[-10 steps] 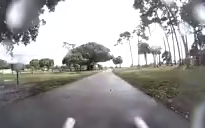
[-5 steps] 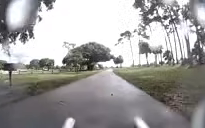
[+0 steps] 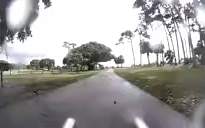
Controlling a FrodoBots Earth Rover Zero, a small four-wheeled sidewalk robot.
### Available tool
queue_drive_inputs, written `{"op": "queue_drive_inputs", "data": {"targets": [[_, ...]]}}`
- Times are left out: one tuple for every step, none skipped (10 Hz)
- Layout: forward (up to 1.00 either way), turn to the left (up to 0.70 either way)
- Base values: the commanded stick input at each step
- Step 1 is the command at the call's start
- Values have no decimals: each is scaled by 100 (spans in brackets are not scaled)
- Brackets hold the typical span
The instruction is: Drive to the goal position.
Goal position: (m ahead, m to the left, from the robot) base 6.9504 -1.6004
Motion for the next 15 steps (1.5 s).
{"op": "queue_drive_inputs", "data": {"targets": [[85, 0], [85, 0], [85, 0], [85, 0], [85, 0], [85, 0], [85, 0], [85, 0], [85, 0], [85, 0], [85, 0], [85, 0], [85, 0], [85, 0], [85, 0]]}}
